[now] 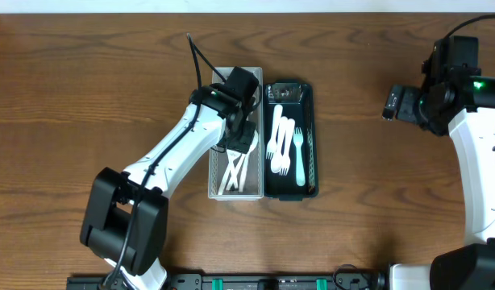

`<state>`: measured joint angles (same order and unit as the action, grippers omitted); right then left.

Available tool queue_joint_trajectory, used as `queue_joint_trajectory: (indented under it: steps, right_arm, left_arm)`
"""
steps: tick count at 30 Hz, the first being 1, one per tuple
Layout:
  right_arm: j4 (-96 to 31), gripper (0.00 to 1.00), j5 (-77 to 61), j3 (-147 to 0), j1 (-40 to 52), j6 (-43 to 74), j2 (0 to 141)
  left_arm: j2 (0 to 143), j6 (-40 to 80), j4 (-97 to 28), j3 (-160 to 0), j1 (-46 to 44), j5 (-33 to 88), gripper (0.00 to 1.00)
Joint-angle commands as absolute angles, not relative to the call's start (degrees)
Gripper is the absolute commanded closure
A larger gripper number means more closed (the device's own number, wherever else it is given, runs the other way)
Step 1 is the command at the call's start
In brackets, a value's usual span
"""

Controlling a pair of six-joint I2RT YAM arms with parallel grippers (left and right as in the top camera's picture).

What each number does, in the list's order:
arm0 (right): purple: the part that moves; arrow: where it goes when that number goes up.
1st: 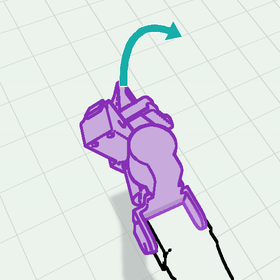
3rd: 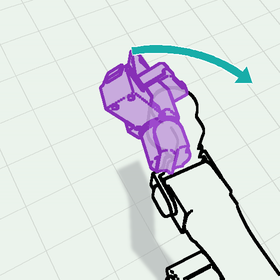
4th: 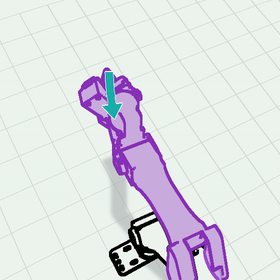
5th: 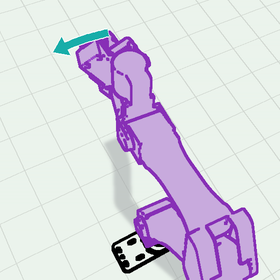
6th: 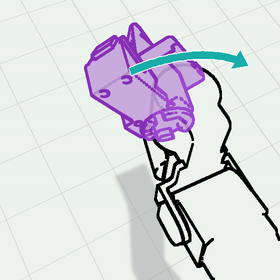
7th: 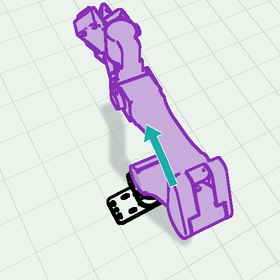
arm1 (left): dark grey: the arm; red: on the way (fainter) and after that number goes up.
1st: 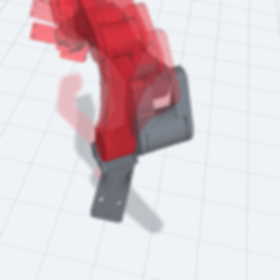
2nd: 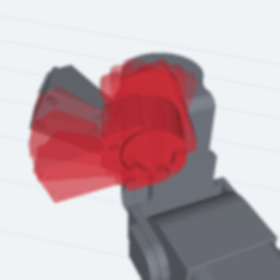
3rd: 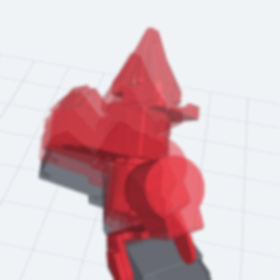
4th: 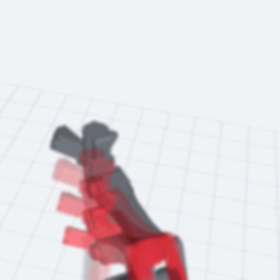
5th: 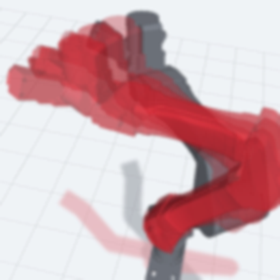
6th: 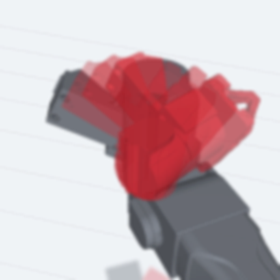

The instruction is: Pack container

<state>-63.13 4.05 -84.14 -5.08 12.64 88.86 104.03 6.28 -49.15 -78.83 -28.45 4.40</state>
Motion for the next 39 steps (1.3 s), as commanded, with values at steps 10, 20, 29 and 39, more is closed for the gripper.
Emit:
queue_joint_trajectory:
  steps: [10,20,29,39]
  right_arm:
    - [-41.50,0.01,-0.45,-83.77,0.34,2.00,89.23]
    - [-32.82,0.01,3.70,-83.77,2.28,1.17,88.68]
    - [-36.80,0.01,5.93,-75.88,2.48,2.81,75.94]
    - [-34.20,0.01,7.53,-48.73,6.66,3.36,46.15]
  left_arm:
    - [92.47,4.95,-38.61,-82.21,-12.99,-7.60,0.02]
    - [91.11,0.27,-31.88,-82.15,-1.15,-7.60,0.02]
    - [77.03,-0.43,-29.93,-72.47,-1.10,-7.57,0.02]
    - [44.88,-0.38,-15.92,-43.90,-3.64,-7.60,0.02]
